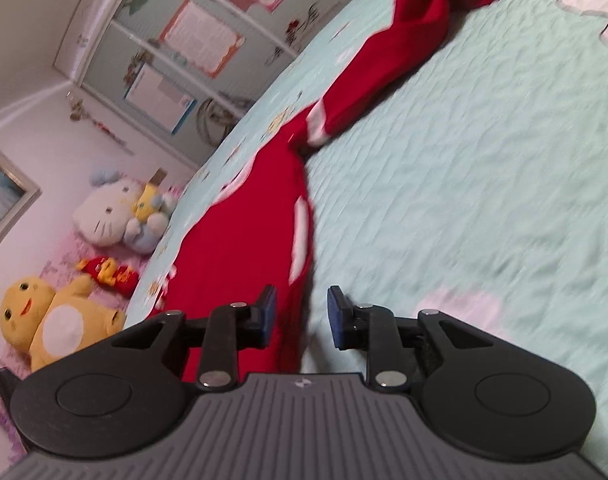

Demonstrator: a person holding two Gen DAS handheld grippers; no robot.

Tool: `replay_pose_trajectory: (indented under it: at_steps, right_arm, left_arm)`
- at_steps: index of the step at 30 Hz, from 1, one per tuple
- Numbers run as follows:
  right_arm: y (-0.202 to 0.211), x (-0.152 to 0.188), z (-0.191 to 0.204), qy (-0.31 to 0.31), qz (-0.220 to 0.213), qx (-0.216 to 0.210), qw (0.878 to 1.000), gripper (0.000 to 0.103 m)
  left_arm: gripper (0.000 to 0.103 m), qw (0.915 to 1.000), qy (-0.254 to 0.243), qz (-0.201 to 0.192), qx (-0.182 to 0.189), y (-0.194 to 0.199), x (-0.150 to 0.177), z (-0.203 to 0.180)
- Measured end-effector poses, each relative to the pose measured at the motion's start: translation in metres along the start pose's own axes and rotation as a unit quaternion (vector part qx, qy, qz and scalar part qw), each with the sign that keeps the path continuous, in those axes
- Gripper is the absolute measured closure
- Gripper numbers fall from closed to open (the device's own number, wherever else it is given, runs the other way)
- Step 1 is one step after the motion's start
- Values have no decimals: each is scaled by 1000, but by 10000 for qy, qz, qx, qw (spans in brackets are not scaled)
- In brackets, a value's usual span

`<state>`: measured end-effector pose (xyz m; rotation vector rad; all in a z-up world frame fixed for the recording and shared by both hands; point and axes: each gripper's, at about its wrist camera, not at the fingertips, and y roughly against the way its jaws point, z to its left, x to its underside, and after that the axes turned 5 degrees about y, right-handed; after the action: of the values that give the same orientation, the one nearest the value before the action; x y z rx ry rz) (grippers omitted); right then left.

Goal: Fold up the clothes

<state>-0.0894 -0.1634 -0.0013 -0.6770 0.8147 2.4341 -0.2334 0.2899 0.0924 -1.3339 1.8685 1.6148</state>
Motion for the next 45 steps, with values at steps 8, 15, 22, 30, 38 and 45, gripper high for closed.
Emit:
replay_pose_trajectory:
  at_steps: [8,15,22,30,38,45]
  right_arm:
    - [10,-54,-37,-162,-627,764,9950,59]
    - [35,-120,-108,-734,-1793,1671,9667,48]
    - [21,-153,-158,-1152,-2547,1838,9424,48]
    - [-11,-183,-181,-1038,-3020,2122,9236,48]
    - [-33,-211,-190,-746,-2810,2259,9298,48]
    - [-30,-209,-200,-1022,-2708,2006,9359,90]
  left_arm:
    - [44,9929,-378,-463,1030,-81,-12,-96]
    - [35,9983,-107,-385,428,-149,26,-101]
    - [28,9978,-331,-492,310,-146,29,-109]
    - [23,9961,-737,-488,41,-151,30,-116]
    - [23,9958,-760,-513,17,-151,32,-118]
    - [22,9953,-814,-520,-47,-152,31,-119]
